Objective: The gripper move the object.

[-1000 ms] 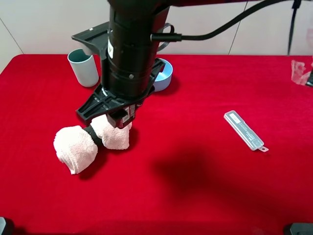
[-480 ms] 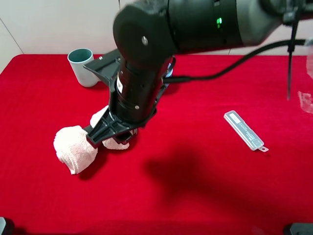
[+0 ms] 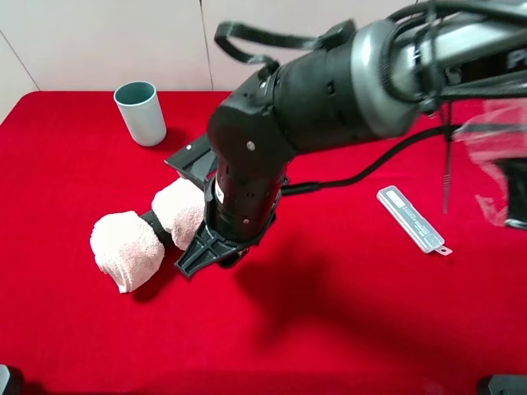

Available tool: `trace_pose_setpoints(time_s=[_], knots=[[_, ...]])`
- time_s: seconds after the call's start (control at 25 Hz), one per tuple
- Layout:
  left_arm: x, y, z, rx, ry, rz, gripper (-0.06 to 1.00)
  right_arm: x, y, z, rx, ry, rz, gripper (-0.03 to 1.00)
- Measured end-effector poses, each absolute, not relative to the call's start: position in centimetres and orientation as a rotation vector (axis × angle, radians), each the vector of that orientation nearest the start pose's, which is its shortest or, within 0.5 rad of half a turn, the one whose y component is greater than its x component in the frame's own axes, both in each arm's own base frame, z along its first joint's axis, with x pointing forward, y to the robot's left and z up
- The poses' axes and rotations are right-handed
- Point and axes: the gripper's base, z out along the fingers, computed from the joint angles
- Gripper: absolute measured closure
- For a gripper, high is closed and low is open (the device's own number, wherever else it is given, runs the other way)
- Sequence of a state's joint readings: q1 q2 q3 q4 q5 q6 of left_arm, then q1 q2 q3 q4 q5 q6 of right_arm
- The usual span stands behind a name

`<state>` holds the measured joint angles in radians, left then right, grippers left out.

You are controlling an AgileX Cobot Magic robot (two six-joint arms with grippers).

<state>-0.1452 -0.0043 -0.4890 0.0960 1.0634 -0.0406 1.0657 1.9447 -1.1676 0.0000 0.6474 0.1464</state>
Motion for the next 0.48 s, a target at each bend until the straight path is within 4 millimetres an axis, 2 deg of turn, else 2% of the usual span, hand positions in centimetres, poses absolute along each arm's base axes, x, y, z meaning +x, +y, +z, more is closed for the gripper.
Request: trace_pose_setpoints(time_s=[0.24,0.48], knots=[[-0.3,0.8,27.4,0.103,2.047,0.0,-0.02,19.1,31.7,11.9,-1.292,2.669,0.146,0.63],[-0.3,0.8,27.4,0.103,2.047,0.0,-0.02,21.0,30.6,10.9,-1.232,2.706,0.124,0.63]])
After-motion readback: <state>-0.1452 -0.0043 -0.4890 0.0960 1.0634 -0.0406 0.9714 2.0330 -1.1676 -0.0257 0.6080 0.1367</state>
